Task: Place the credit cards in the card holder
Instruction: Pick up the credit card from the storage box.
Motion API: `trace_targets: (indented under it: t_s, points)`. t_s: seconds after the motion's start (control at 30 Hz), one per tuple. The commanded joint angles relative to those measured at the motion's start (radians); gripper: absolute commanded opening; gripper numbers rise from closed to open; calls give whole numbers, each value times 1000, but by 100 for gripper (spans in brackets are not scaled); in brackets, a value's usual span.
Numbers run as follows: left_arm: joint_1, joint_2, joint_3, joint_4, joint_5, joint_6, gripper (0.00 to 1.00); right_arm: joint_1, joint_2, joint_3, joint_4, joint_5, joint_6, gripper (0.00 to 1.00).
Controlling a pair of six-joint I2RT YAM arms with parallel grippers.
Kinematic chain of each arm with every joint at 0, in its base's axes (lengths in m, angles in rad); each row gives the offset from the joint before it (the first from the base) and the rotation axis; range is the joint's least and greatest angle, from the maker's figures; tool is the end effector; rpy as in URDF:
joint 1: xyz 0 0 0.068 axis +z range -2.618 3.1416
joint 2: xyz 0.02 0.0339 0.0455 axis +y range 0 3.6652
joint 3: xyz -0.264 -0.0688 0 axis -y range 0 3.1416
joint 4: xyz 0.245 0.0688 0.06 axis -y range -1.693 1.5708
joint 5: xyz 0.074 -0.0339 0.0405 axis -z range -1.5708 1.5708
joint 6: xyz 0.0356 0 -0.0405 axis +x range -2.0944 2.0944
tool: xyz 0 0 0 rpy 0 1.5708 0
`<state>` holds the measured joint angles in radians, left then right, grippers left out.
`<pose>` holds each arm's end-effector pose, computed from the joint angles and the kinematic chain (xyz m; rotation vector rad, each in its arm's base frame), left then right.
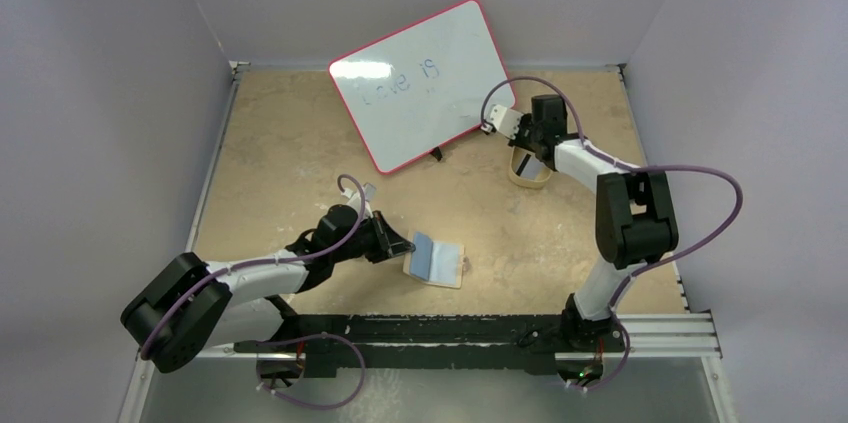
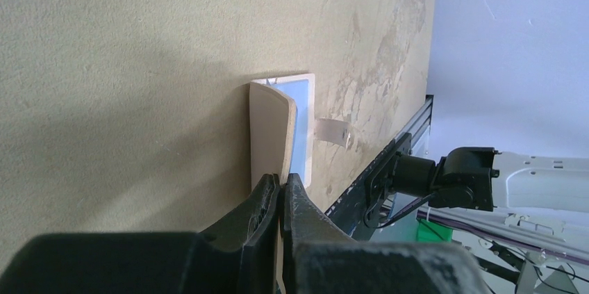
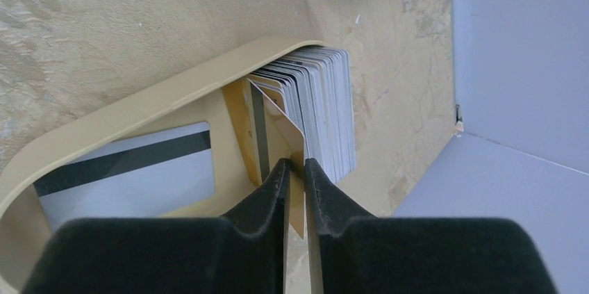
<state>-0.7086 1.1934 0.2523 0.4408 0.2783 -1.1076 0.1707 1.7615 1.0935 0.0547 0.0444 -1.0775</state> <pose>0.1534 -0.1444 0.1443 -0.2756 2.3520 -1.3066 0.3838 0.0645 0.2050 -1.2876 1.8322 -0.5538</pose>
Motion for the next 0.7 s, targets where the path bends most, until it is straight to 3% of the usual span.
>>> trace_targets:
  t_s: [0.0,0.1,0.33,0.47,0.6,0.67]
  points:
    - [-4,-16,19,69,-13,-7,0,-5,-70,46,-14,23,2,12]
    - [-3,-14,12,79,-14,-11,0,-5,-97,57,-57,20,17,0]
    - [-3,-21,22,76,-31,-13,0,-1,-165,115,-216,-120,110,0]
    - [-4,1,25,149,-48,-53,0,3,-248,142,-198,-267,300,0]
    - [-4,27,27,227,-78,-98,0,30,-345,109,-19,-297,643,0]
    - [-4,38,34,231,-112,-112,0,40,-369,135,-21,-332,817,0]
